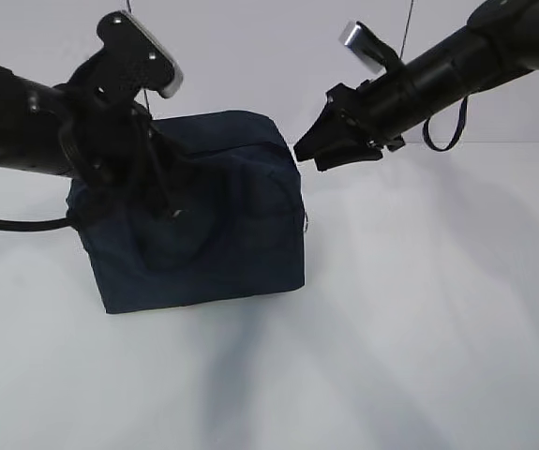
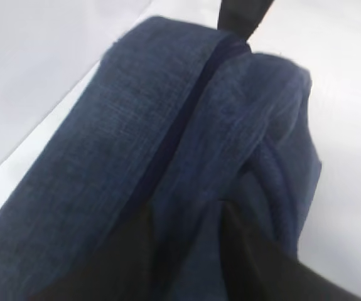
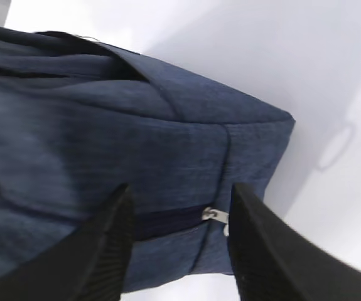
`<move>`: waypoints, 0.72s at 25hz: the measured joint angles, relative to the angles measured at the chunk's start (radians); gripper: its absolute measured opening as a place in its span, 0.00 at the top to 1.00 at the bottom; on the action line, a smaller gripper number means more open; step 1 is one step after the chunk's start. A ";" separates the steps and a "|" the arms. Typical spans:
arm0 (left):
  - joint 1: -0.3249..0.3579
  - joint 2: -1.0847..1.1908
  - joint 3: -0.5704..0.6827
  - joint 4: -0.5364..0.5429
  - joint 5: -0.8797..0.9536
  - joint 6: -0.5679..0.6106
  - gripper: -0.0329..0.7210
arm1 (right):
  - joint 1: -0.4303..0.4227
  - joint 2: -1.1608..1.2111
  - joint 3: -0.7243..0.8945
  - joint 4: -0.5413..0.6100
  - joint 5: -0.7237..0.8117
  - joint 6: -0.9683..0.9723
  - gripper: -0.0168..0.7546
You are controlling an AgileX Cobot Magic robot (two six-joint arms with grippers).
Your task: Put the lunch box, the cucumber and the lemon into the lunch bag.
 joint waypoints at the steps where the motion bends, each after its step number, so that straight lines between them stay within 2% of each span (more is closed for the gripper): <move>1: 0.000 -0.013 0.000 -0.028 0.003 0.000 0.60 | 0.000 -0.015 0.000 0.000 0.000 0.000 0.49; 4: 0.001 -0.050 0.000 -0.107 0.014 0.000 0.55 | 0.000 -0.061 0.000 -0.002 0.000 0.000 0.49; 8: 0.002 -0.101 0.000 -0.217 0.050 0.000 0.53 | 0.000 -0.127 0.000 -0.015 -0.004 -0.001 0.49; 11: 0.031 -0.140 0.002 -0.313 0.106 0.000 0.53 | 0.000 -0.192 0.000 -0.067 -0.006 -0.001 0.49; 14: 0.113 -0.180 0.002 -0.374 0.211 0.000 0.53 | 0.000 -0.259 0.000 -0.158 -0.006 0.015 0.49; 18: 0.238 -0.234 0.002 -0.376 0.349 0.000 0.53 | 0.000 -0.358 0.004 -0.287 -0.006 0.070 0.49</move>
